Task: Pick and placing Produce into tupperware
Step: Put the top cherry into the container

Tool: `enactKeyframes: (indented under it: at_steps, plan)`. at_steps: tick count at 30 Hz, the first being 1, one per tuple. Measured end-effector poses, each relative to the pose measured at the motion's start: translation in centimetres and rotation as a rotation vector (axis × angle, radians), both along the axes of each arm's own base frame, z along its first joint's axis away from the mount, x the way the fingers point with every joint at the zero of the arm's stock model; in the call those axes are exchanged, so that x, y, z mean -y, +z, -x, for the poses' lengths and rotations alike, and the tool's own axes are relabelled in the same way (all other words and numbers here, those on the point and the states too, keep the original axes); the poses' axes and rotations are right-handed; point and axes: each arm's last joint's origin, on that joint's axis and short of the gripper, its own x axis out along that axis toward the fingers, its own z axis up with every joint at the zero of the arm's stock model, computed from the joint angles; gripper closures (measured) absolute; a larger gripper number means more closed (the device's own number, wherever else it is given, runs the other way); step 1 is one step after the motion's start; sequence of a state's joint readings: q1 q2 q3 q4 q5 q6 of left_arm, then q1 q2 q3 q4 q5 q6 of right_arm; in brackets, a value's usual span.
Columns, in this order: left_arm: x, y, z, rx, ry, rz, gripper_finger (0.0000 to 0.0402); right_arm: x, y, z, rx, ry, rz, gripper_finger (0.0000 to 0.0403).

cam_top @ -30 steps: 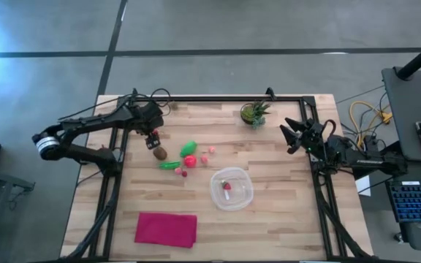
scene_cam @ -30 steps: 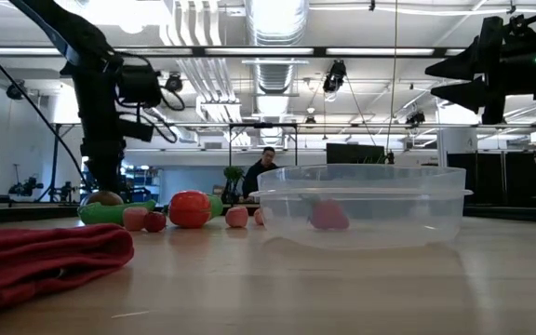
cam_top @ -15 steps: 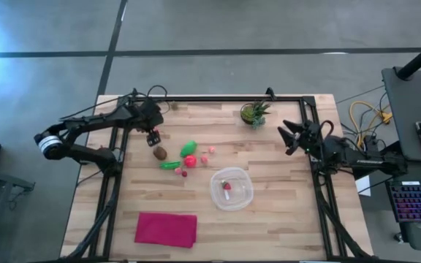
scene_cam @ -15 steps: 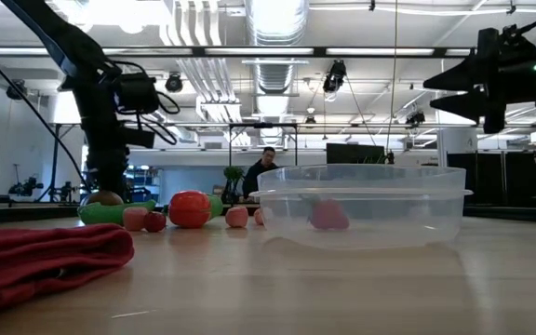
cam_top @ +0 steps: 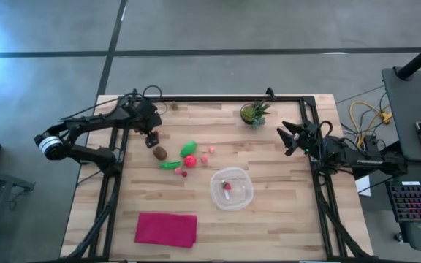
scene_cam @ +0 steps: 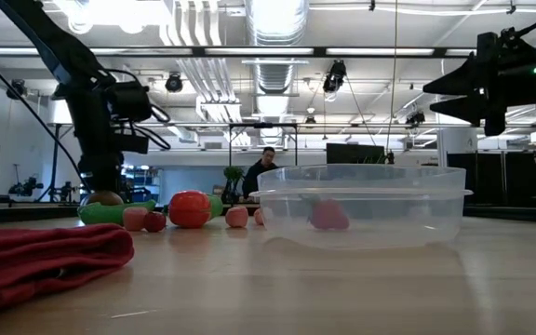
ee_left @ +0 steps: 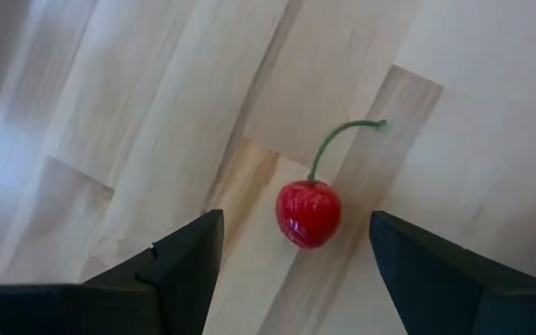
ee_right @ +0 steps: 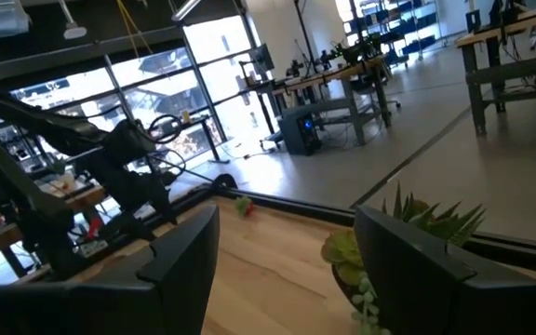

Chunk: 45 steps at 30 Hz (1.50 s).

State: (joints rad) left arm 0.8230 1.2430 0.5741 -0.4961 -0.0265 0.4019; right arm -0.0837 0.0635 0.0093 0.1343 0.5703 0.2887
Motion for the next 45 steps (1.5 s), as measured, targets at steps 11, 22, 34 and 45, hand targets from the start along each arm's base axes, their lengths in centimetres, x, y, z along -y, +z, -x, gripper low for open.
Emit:
enactKeyframes:
  at_steps: [11, 22, 34, 45]
  plan:
    - [-0.6, -1.9, -0.6, -0.006, -0.015, 0.049, 0.0146, 0.0, 0.0, 0.0, -0.003, -0.007, -0.002, 0.0161]
    - [-0.9, -1.5, -1.0, -0.013, -0.039, 0.036, 0.0181, 0.0, 0.0, 0.0, 0.012, -0.005, -0.022, 0.0161]
    - [-1.0, -1.6, -1.0, -0.016, -0.035, 0.034, 0.027, 0.0, -0.1, 0.0, 0.008, -0.005, -0.021, 0.0161]
    - [-0.9, -1.4, -0.7, -0.063, -0.024, 0.038, 0.0316, 0.0, -0.1, 0.0, 0.008, -0.005, -0.021, 0.0161]
